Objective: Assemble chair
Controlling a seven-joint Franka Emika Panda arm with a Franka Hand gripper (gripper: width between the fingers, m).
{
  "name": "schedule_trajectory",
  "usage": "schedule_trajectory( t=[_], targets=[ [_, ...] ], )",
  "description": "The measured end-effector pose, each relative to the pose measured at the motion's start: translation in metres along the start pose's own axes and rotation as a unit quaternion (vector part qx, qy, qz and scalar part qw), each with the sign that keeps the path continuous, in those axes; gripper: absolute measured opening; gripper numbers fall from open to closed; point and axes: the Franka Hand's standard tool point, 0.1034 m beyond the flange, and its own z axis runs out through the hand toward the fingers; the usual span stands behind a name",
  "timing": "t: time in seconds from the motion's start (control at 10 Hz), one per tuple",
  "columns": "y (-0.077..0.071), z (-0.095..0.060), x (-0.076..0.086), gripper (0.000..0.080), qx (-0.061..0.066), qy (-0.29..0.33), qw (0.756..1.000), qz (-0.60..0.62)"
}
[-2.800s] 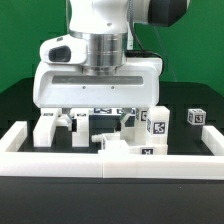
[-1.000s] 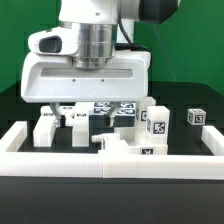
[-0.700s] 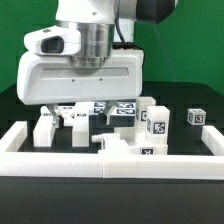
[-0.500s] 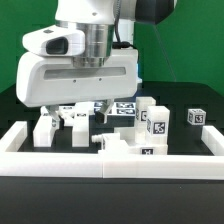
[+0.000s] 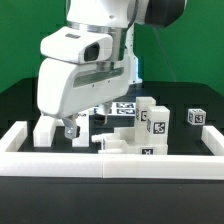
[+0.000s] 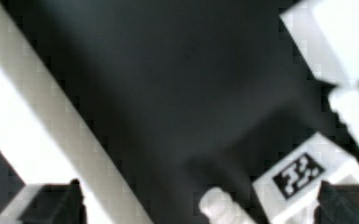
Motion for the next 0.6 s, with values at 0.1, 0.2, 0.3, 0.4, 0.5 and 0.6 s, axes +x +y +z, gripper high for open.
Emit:
schedule_trajectory(
  t=[0.1,0.2,0.3,0.4,0.5,0.6],
  targets=[
    [0.001,0.0,-0.002,0.0649,-0.001,-0.004,0.999,-0.034],
    [0.001,0.0,-0.002,0.0649,-0.002,-0.006,0.999,-0.047],
    [0.0,-0.002,0.005,0.0649,-0.005,-0.01,0.996,-0.091],
    [-0.002,-0.004,0.017,0.0649,-0.008,-0.01,0.992,-0.125],
    [-0.004,-0.004,0.023,0.0649,-0.008,-0.01,0.989,-0.149],
    [-0.003,-0.003,0.02,0.0649,-0.008,-0.013,0.984,-0.179]
  ],
)
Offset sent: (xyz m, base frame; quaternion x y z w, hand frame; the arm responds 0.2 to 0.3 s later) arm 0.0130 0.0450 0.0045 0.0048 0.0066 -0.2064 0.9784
